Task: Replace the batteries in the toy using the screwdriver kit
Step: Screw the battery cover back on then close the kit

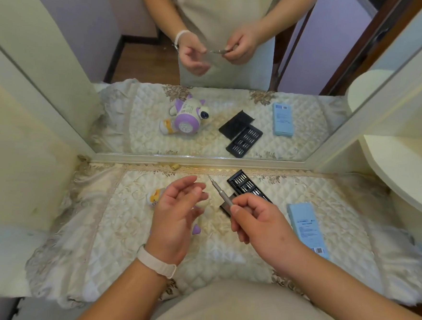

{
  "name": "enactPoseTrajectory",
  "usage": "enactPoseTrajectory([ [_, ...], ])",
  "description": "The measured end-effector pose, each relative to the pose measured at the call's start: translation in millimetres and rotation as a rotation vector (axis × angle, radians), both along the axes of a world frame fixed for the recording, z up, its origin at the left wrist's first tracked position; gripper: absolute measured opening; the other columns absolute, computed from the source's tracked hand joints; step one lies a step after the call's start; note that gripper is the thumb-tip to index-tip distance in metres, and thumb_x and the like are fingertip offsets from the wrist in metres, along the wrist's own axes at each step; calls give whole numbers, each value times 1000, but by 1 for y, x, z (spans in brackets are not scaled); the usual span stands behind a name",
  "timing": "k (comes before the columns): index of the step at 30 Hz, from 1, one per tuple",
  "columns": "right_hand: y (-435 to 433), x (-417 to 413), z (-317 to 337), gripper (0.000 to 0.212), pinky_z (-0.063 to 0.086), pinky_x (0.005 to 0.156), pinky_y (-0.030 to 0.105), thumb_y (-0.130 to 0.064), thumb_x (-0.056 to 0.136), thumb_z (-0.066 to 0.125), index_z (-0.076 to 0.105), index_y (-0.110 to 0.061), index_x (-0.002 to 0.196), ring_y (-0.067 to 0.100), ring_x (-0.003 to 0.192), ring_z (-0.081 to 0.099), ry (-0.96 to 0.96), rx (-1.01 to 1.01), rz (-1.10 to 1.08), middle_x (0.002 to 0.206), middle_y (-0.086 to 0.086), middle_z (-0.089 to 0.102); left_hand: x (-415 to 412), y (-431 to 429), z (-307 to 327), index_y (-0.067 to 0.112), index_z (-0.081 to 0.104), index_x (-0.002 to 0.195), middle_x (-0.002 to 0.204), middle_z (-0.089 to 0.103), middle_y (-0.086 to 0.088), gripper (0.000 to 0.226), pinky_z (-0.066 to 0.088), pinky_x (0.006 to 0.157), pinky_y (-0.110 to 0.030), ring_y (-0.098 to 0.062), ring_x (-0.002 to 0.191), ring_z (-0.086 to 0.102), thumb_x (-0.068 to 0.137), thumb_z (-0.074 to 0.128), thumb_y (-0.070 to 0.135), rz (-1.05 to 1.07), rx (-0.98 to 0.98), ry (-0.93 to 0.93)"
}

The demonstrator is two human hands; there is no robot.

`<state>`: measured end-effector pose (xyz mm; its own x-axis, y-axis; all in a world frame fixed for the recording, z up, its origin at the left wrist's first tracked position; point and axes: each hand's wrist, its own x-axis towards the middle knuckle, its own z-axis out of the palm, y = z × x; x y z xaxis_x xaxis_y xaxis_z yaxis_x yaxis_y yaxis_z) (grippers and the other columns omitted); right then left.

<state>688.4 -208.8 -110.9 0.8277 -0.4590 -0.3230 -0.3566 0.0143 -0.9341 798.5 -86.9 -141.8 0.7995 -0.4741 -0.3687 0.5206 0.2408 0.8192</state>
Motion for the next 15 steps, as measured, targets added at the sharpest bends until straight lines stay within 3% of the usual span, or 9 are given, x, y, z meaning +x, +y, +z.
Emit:
enactPoseTrajectory([
  [3, -4, -4, -6, 14, 43, 53, 23, -12, 95, 55, 62, -18, 85, 12, 51, 51, 36, -42, -18, 60, -2, 61, 1, 16, -32, 22, 68, 98, 100, 70, 2, 19, 55, 85, -37, -18, 94, 65, 89, 70, 6, 104, 402, -266],
  [5, -5, -7, -11, 14, 43, 54, 23, -13, 95, 55, 63, -18, 85, 11, 52, 51, 62, -74, -15, 60, -2, 61, 2, 27, -53, 26, 64, 105, 111, 66, 6, 24, 53, 93, -35, -14, 104, 63, 88, 72, 12, 109, 562, -358],
  [8, -2, -9, -18, 14, 44, 54, 23, -13, 95, 56, 63, -18, 84, 10, 52, 51, 87, -82, -10, 61, 0, 60, 10, 36, -79, 22, 52, 125, 122, 56, 3, 49, 47, 90, -22, -16, 112, 57, 83, 78, 21, 13, 724, -401],
  [11, 0, -8, -22, 14, 43, 54, 22, -13, 95, 55, 64, -16, 84, 11, 52, 50, 100, -80, -14, 60, -1, 58, 18, 36, -98, 23, 48, 121, 113, 58, 4, 61, 57, 86, -43, -17, 102, 61, 72, 84, 36, -99, 792, -380],
  [15, -1, -6, -22, 13, 44, 54, 23, -13, 94, 56, 64, -12, 84, 12, 53, 49, 104, -91, -22, 61, 2, 57, 20, 31, -108, 23, 45, 127, 103, 59, 13, 72, 57, 81, -45, -22, 98, 65, 70, 84, 42, -180, 834, -334],
])
